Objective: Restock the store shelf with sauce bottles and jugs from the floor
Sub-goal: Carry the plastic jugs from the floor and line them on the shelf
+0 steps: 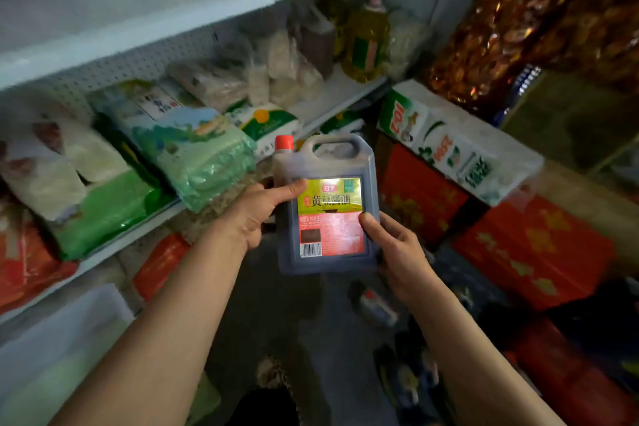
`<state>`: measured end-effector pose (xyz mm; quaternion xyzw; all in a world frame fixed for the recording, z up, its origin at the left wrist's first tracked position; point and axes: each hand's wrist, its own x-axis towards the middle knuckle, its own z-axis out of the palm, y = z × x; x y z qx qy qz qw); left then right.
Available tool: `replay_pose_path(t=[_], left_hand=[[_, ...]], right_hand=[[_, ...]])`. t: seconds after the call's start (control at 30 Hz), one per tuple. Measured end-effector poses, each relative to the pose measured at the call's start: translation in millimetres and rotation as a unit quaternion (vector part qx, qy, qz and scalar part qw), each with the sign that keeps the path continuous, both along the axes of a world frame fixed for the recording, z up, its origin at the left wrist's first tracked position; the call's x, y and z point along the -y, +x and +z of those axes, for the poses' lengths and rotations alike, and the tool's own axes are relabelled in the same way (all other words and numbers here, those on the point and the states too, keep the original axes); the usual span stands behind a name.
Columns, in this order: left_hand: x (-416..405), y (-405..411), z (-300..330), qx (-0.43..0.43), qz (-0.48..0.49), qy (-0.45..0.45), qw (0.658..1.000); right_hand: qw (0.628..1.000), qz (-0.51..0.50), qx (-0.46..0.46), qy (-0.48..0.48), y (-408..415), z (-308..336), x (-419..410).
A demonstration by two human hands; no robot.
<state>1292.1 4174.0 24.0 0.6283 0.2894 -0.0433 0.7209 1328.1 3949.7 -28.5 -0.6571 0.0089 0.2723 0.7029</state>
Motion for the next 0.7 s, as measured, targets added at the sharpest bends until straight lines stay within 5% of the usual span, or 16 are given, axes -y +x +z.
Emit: replay_pose_path(t=[0.37, 0.7], left_hand=[[-159, 86, 135, 0.113, 0.098, 0.071, 0.986], [-288, 113, 184, 0.193, 0.249, 0.146, 0.938]], right_hand=[[0.986, 0.092, 0.123, 0.060, 135, 119, -175], [0.938, 0.255, 0.171, 0.161, 232, 166, -347]])
